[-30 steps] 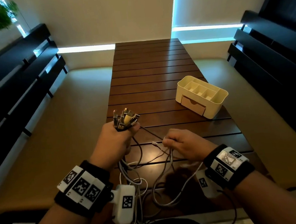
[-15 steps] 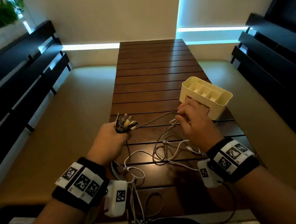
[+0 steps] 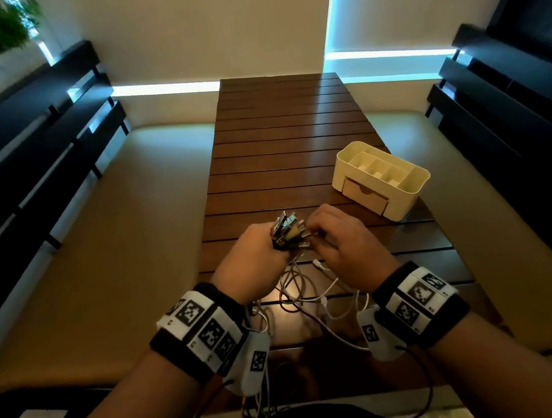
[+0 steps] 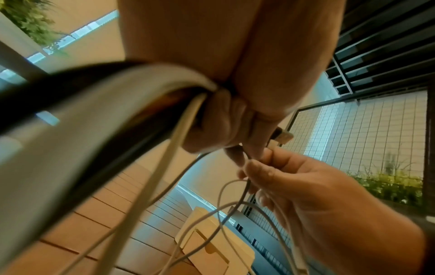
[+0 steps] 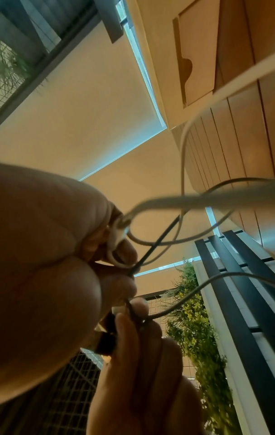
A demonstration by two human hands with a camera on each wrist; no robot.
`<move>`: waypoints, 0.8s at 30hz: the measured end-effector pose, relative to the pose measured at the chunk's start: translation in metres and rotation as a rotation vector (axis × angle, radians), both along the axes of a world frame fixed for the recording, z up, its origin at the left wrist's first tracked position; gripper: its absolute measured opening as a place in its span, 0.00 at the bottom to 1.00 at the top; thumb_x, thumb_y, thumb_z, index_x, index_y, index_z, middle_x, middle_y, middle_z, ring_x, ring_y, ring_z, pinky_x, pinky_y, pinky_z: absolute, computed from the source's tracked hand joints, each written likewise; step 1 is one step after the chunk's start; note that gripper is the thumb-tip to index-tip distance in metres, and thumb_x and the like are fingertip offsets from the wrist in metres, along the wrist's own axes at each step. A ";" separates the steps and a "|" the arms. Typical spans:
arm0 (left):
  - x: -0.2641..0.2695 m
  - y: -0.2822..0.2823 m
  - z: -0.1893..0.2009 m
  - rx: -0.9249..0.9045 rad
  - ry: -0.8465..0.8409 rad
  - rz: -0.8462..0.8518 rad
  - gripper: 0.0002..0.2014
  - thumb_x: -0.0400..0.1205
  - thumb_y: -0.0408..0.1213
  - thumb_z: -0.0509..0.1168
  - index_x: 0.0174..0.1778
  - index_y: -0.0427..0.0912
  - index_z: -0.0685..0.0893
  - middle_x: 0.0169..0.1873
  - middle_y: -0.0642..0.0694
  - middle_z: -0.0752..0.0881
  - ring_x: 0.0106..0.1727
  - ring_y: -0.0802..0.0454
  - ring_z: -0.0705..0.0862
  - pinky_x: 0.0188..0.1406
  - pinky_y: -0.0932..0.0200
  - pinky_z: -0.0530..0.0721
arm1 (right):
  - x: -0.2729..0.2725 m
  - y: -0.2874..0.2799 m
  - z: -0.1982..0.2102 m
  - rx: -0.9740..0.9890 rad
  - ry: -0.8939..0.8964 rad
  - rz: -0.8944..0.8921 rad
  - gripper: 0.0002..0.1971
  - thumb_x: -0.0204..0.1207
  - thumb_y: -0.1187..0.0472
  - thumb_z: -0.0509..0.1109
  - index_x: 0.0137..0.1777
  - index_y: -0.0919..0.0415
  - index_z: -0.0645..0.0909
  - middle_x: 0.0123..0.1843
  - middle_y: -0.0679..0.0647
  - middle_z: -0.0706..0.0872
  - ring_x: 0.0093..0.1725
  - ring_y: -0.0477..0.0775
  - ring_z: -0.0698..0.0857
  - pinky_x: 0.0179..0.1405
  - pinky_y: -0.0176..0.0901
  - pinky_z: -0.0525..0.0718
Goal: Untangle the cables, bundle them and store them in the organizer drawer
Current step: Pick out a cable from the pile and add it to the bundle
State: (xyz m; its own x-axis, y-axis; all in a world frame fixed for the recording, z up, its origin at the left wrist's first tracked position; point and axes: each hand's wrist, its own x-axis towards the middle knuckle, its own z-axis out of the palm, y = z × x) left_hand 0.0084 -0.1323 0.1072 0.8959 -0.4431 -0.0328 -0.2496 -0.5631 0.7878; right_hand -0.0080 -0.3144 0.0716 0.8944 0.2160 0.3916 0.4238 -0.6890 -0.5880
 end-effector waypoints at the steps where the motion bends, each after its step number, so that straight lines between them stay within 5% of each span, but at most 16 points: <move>1: 0.000 0.002 0.000 -0.014 -0.012 -0.005 0.12 0.83 0.38 0.68 0.33 0.41 0.81 0.30 0.47 0.83 0.28 0.59 0.74 0.30 0.66 0.73 | -0.001 0.000 -0.001 -0.017 -0.007 0.002 0.04 0.79 0.61 0.67 0.51 0.57 0.81 0.52 0.47 0.79 0.46 0.42 0.78 0.46 0.34 0.78; 5: -0.005 0.007 0.011 -0.154 -0.013 0.010 0.14 0.82 0.34 0.69 0.29 0.43 0.80 0.22 0.54 0.77 0.23 0.61 0.69 0.25 0.66 0.69 | -0.002 -0.005 -0.014 -0.374 0.045 -0.033 0.14 0.81 0.44 0.60 0.56 0.49 0.81 0.61 0.44 0.77 0.58 0.45 0.74 0.55 0.44 0.69; 10: -0.005 0.023 0.018 -0.332 0.093 0.121 0.17 0.81 0.36 0.71 0.26 0.51 0.80 0.17 0.55 0.70 0.21 0.55 0.65 0.29 0.50 0.66 | 0.003 -0.030 -0.041 -0.669 0.461 -0.223 0.14 0.83 0.40 0.60 0.62 0.42 0.79 0.73 0.46 0.70 0.73 0.53 0.69 0.71 0.58 0.64; 13: -0.004 0.030 0.016 -0.296 0.112 0.134 0.16 0.82 0.34 0.70 0.27 0.51 0.81 0.17 0.55 0.70 0.20 0.56 0.65 0.32 0.49 0.67 | 0.003 -0.030 -0.035 -0.508 0.425 -0.194 0.10 0.82 0.45 0.66 0.59 0.44 0.82 0.71 0.43 0.73 0.71 0.50 0.72 0.72 0.54 0.67; 16: -0.001 0.035 0.010 -0.269 0.158 0.186 0.21 0.81 0.33 0.70 0.22 0.56 0.83 0.16 0.54 0.70 0.20 0.55 0.65 0.30 0.50 0.67 | -0.001 -0.018 -0.017 -0.008 0.375 -0.101 0.05 0.82 0.53 0.68 0.50 0.52 0.83 0.54 0.47 0.85 0.54 0.50 0.84 0.60 0.57 0.83; 19: 0.003 0.040 0.004 -0.098 0.160 0.203 0.17 0.80 0.34 0.72 0.24 0.48 0.82 0.13 0.55 0.70 0.16 0.60 0.65 0.26 0.58 0.66 | -0.004 -0.011 0.002 0.423 0.396 -0.112 0.06 0.85 0.54 0.64 0.49 0.49 0.82 0.42 0.51 0.89 0.46 0.52 0.89 0.55 0.57 0.87; 21: 0.005 0.044 -0.003 -0.055 0.168 0.230 0.12 0.80 0.34 0.72 0.31 0.40 0.81 0.15 0.54 0.70 0.16 0.61 0.64 0.26 0.57 0.65 | -0.002 -0.013 0.008 0.479 0.332 -0.131 0.05 0.85 0.53 0.65 0.49 0.47 0.82 0.38 0.51 0.86 0.42 0.54 0.88 0.51 0.60 0.89; 24: 0.005 0.045 -0.009 -0.208 0.070 0.323 0.07 0.81 0.34 0.71 0.37 0.38 0.84 0.18 0.56 0.75 0.18 0.63 0.68 0.26 0.61 0.69 | 0.001 -0.020 0.007 0.258 0.194 -0.129 0.05 0.84 0.58 0.67 0.52 0.50 0.85 0.41 0.49 0.84 0.41 0.48 0.83 0.43 0.44 0.85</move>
